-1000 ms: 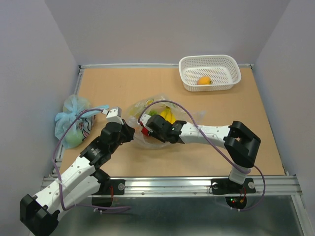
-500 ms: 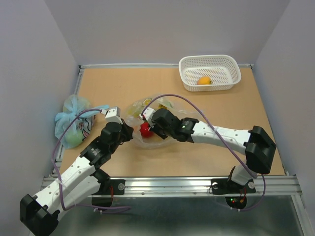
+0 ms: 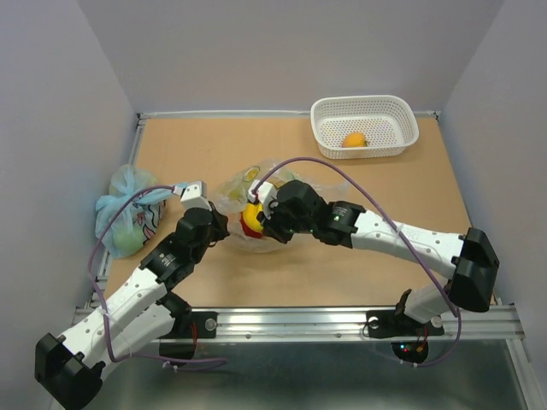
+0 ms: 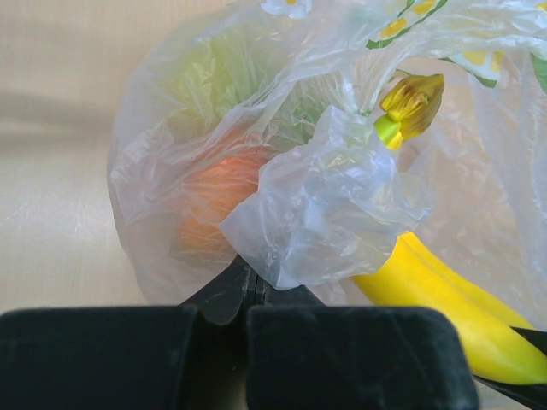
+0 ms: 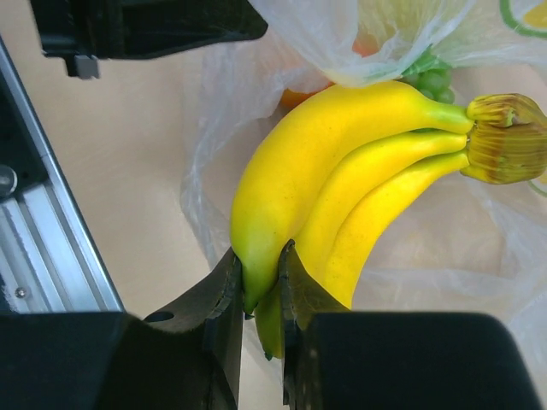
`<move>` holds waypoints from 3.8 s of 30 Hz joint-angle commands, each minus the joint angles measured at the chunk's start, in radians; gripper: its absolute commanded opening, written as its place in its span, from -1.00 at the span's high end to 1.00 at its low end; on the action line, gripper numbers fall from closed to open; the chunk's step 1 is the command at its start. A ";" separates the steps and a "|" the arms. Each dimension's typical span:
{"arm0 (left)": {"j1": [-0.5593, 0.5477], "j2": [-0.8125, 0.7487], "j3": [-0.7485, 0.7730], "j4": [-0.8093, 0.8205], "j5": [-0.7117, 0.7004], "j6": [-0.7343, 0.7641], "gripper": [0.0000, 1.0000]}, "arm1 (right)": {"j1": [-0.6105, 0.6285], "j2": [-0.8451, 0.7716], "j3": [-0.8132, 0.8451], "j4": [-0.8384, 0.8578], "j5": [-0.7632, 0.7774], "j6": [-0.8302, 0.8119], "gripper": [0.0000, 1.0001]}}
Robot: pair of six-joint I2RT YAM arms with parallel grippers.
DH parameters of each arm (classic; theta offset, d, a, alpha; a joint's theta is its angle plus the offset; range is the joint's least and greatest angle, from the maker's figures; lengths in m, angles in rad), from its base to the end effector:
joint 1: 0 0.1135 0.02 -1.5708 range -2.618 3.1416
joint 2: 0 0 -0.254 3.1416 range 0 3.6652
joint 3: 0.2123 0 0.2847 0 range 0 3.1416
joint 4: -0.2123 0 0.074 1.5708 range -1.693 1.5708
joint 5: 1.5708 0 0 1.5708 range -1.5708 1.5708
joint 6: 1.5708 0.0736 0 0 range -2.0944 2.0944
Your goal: Untie the knot of the plastic bag and take out the fruit
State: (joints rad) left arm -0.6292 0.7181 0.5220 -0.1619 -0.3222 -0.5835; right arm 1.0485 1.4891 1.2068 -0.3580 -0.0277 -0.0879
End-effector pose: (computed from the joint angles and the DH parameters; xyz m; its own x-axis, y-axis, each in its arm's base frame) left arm 0.2143 -0.1272 0.2348 -0.4119 -0.3466 -0.8428 0.1097 0.8993 -0.4234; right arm 0.1986 0.3491 0.2586 -0.2199 -0.5579 -0.8003 -0.9002 0.4321 -0.0539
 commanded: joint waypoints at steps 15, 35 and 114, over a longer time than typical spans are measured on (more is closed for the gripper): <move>-0.007 0.050 0.096 -0.013 -0.124 0.024 1.00 | 0.004 -0.139 0.270 0.040 -0.124 0.037 0.99; -0.006 0.023 0.039 0.016 0.000 0.037 1.00 | -0.655 0.088 0.264 0.501 0.334 0.132 0.99; -0.038 -0.043 -0.033 -0.133 -0.044 -0.176 1.00 | -0.035 0.345 -0.058 0.498 0.357 0.545 -0.85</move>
State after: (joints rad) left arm -0.6598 0.6952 0.4992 -0.2974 -0.3420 -0.7498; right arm 1.0149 1.7897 1.0832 0.0631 0.2790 0.4255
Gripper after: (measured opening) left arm 0.025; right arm 0.917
